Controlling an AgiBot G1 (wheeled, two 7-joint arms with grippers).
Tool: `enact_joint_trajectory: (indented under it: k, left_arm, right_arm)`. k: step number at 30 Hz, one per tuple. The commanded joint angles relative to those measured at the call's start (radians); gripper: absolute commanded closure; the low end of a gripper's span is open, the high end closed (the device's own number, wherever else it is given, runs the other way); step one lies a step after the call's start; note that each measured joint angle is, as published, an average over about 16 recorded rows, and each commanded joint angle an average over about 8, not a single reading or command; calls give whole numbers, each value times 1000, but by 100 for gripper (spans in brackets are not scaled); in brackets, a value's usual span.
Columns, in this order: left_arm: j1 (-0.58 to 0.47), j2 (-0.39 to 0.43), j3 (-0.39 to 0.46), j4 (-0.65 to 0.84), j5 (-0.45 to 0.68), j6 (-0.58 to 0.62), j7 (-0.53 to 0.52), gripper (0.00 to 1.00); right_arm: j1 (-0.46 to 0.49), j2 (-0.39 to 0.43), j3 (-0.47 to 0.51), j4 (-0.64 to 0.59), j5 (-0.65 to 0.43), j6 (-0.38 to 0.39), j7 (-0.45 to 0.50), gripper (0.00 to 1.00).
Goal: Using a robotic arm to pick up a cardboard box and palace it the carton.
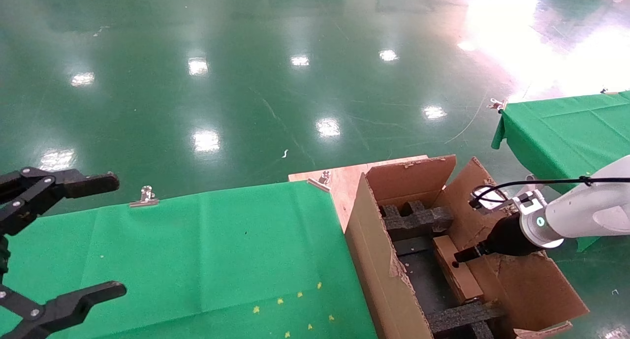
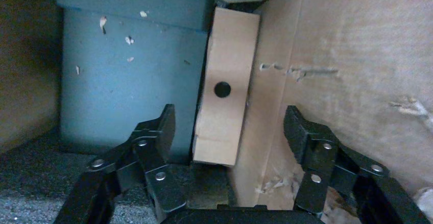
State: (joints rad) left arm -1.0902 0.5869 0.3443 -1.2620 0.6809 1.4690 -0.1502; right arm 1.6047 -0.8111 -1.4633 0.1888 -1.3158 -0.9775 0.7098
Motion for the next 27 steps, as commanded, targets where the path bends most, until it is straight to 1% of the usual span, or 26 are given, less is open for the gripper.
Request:
enact_joint_trajectory:
  k: [1, 5, 9, 16, 22, 27]
  left_arm:
    - [0, 0, 0, 0, 0, 0, 0, 0]
    - [0, 0, 0, 0, 0, 0, 0, 0]
    - [0, 0, 0, 0, 0, 0, 0, 0]
    - [0, 0, 0, 0, 0, 0, 0, 0]
    - [0, 0, 0, 0, 0, 0, 0, 0]
    - [0, 0, 0, 0, 0, 0, 0, 0]
  right_arm:
    - [6, 3, 0, 4, 0, 0, 0, 0]
    - [53, 15, 10, 39, 7, -5, -14, 0]
    - [116, 34, 28, 105, 22, -16, -46, 0]
    - [212, 90, 74, 293, 66, -35, -116, 0]
    - [248, 150, 114, 461, 123, -61, -151, 0]
    - [258, 176, 127, 522, 144, -72, -157, 0]
